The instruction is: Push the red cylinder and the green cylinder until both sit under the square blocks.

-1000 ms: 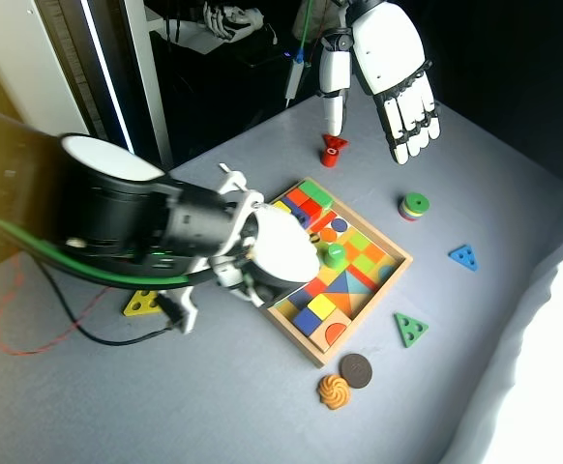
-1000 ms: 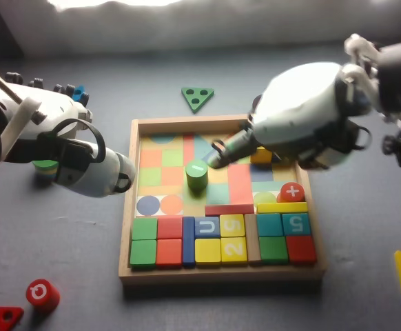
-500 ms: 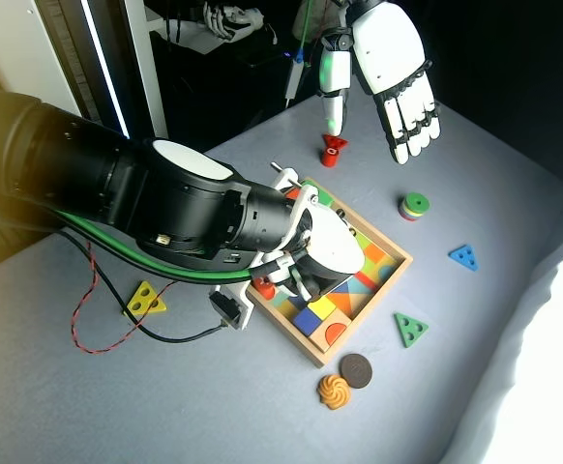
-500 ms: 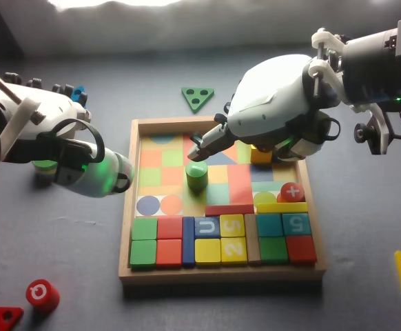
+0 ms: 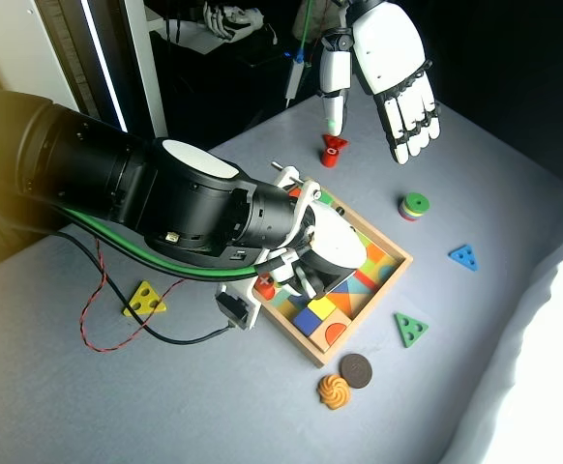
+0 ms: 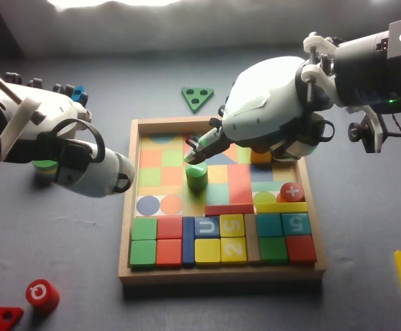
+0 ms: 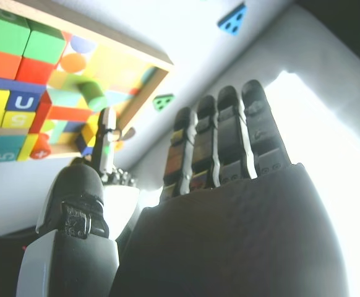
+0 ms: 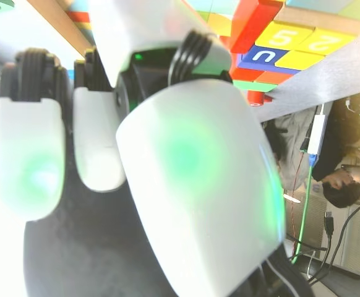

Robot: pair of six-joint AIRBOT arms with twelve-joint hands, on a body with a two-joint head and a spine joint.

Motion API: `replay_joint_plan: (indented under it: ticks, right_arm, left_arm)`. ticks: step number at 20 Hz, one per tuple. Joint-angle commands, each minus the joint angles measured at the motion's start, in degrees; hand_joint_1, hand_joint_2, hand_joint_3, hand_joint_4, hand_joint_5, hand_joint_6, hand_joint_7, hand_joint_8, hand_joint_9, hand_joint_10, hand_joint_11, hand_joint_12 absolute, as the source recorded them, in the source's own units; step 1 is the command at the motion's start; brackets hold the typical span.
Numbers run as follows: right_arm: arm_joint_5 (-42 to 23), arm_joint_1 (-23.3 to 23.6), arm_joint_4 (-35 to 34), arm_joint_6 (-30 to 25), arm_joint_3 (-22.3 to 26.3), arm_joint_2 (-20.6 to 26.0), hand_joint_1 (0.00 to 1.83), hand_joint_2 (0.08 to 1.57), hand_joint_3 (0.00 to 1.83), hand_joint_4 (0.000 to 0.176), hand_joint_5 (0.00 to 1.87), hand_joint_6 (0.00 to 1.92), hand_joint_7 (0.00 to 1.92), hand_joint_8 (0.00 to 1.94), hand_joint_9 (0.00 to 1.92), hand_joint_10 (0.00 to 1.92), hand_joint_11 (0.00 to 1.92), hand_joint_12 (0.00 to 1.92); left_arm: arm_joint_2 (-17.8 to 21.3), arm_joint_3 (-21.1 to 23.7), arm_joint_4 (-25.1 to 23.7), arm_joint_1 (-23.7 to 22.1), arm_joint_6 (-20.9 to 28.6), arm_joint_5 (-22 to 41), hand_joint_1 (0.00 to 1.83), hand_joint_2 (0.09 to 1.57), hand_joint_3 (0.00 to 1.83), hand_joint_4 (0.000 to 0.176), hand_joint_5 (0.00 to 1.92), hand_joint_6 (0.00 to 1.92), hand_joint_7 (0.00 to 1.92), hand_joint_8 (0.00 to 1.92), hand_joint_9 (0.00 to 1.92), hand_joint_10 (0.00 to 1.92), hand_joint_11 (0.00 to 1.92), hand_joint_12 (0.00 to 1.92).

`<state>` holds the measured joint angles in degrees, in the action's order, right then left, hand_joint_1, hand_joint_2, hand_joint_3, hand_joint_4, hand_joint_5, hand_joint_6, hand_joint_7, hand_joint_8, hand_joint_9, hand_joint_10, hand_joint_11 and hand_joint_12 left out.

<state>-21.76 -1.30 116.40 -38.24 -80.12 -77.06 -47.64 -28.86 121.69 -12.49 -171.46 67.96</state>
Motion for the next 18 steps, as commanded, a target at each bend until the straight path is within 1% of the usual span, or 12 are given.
replay_joint_plan:
  ticks: [1, 5, 9, 12, 13, 16, 18]
  right_arm:
    - [1.6, 0.1, -1.3, 0.4, -0.2, 0.5, 1.8, 1.0, 0.46, 0.0, 0.32, 0.01, 1.58, 1.94, 1.75, 1.92, 1.81, 1.92]
    - [1.7, -0.5, -1.4, 0.3, -0.2, 0.4, 1.81, 1.0, 0.46, 0.0, 0.33, 0.01, 1.57, 1.94, 1.74, 1.92, 1.82, 1.92]
    - [2.1, -1.5, -1.4, 0.2, -0.2, 0.4, 1.81, 1.01, 0.46, 0.0, 0.31, 0.0, 1.56, 1.94, 1.74, 1.92, 1.81, 1.92]
    - [1.2, -2.3, -1.4, -1.0, -0.2, 0.7, 1.79, 1.01, 0.46, 0.0, 0.29, 0.0, 1.56, 1.94, 1.73, 1.92, 1.8, 1.92]
    - [0.5, -2.4, -1.4, -1.4, -0.1, 1.0, 1.79, 1.01, 0.45, 0.0, 0.31, 0.01, 1.57, 1.94, 1.74, 1.92, 1.82, 1.92]
    - [-0.9, -2.5, -0.6, -1.5, 1.3, 3.2, 1.79, 1.02, 0.44, 0.0, 0.34, 0.01, 1.56, 1.94, 1.73, 1.92, 1.8, 1.92]
    - [-1.1, -2.9, 1.6, -1.5, 3.2, 4.9, 1.79, 1.02, 0.44, 0.0, 0.32, 0.0, 1.56, 1.94, 1.73, 1.92, 1.81, 1.92]
  left_arm:
    - [0.7, 0.2, -5.0, -0.2, -0.3, -0.2, 0.0, 1.28, 0.0, 0.0, 0.1, 0.01, 0.1, 0.01, 0.07, 0.01, 0.03, 0.04]
    - [0.7, 0.2, -4.9, -0.2, -0.3, -0.2, 0.0, 1.29, 0.0, 0.0, 0.11, 0.01, 0.1, 0.01, 0.08, 0.01, 0.03, 0.04]
    - [0.7, 0.2, -4.9, -0.2, -0.3, -0.2, 0.0, 1.29, 0.0, 0.0, 0.1, 0.0, 0.09, 0.0, 0.07, 0.0, 0.01, 0.04]
    - [0.7, 0.2, -4.9, -0.2, -0.3, -0.2, 0.0, 1.29, 0.0, 0.0, 0.1, 0.0, 0.09, 0.0, 0.07, 0.0, 0.02, 0.04]
    - [0.7, 0.2, -4.9, -0.2, -0.3, -0.2, 0.0, 1.29, 0.0, 0.0, 0.09, 0.0, 0.07, 0.0, 0.05, 0.0, 0.0, 0.01]
    - [0.7, 0.2, -4.9, -0.2, -0.3, -0.2, 0.0, 1.29, 0.0, 0.0, 0.13, 0.01, 0.12, 0.01, 0.09, 0.01, 0.04, 0.03]
    - [0.7, 0.2, -4.9, -0.2, -0.3, -0.2, 0.0, 1.28, 0.0, 0.0, 0.08, 0.0, 0.07, 0.0, 0.04, 0.0, 0.0, 0.01]
